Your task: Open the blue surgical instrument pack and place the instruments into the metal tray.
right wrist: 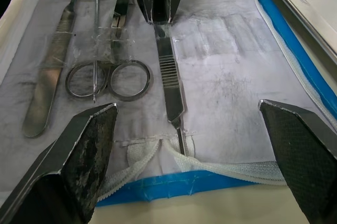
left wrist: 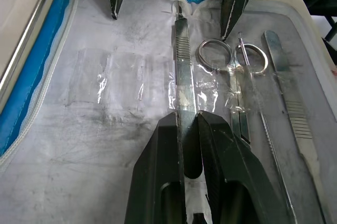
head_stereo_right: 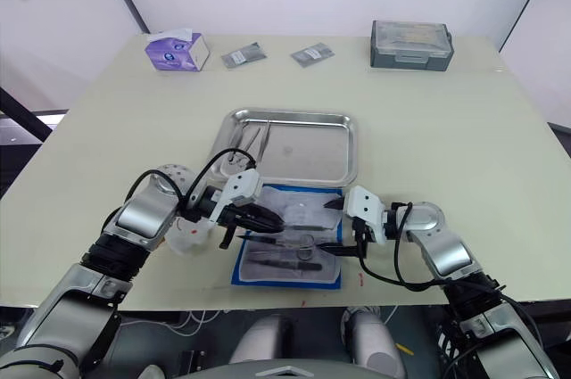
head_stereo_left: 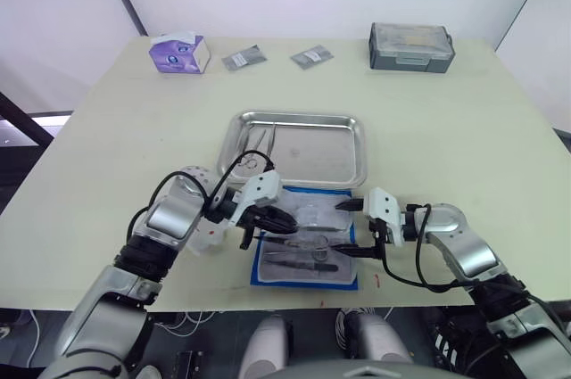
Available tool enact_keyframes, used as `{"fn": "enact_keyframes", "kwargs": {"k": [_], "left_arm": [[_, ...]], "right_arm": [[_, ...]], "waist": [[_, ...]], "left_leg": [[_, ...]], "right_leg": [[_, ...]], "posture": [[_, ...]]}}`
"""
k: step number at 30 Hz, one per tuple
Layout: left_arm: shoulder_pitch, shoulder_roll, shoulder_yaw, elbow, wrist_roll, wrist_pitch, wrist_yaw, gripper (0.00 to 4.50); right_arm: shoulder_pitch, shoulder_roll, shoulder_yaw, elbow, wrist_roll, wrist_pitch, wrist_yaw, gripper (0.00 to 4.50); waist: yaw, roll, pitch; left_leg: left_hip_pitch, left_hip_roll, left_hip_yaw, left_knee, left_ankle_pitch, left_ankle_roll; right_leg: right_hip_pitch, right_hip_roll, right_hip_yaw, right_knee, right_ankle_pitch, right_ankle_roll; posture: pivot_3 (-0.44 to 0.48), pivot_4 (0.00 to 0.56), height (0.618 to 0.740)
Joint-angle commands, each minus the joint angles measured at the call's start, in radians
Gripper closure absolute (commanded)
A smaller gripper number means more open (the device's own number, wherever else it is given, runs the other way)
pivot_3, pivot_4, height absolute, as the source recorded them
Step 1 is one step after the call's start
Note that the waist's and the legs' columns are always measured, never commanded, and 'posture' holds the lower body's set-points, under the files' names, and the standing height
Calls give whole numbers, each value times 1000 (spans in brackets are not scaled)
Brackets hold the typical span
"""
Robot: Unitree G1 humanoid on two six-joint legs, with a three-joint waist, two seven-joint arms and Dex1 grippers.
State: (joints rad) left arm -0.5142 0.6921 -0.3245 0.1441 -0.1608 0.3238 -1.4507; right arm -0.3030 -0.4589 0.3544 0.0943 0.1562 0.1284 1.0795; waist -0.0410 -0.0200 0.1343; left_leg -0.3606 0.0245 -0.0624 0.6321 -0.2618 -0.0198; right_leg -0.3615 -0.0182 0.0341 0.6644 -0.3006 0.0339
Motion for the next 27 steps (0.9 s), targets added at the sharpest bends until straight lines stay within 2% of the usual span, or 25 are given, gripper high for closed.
{"fn": "enact_keyframes", "kwargs": {"k": [1,27], "left_arm": [[-42,38,39,-23,-19,23,-14,4474],[-45,123,51,-87,-53,91,-50,4474]], "right_arm": [[55,-14,78,149,-85,85,-6,0],[48,-22,94,154,-107,88,-1,0]], "waist": [[0,0,0],[-2,0,1]], "left_leg": [[0,0,0,0,0,0],[0,0,0,0,0,0]], "right_leg": [[0,0,0,0,0,0],[0,0,0,0,0,0]], "posture": [[0,150,734],[0,150,734]]}}
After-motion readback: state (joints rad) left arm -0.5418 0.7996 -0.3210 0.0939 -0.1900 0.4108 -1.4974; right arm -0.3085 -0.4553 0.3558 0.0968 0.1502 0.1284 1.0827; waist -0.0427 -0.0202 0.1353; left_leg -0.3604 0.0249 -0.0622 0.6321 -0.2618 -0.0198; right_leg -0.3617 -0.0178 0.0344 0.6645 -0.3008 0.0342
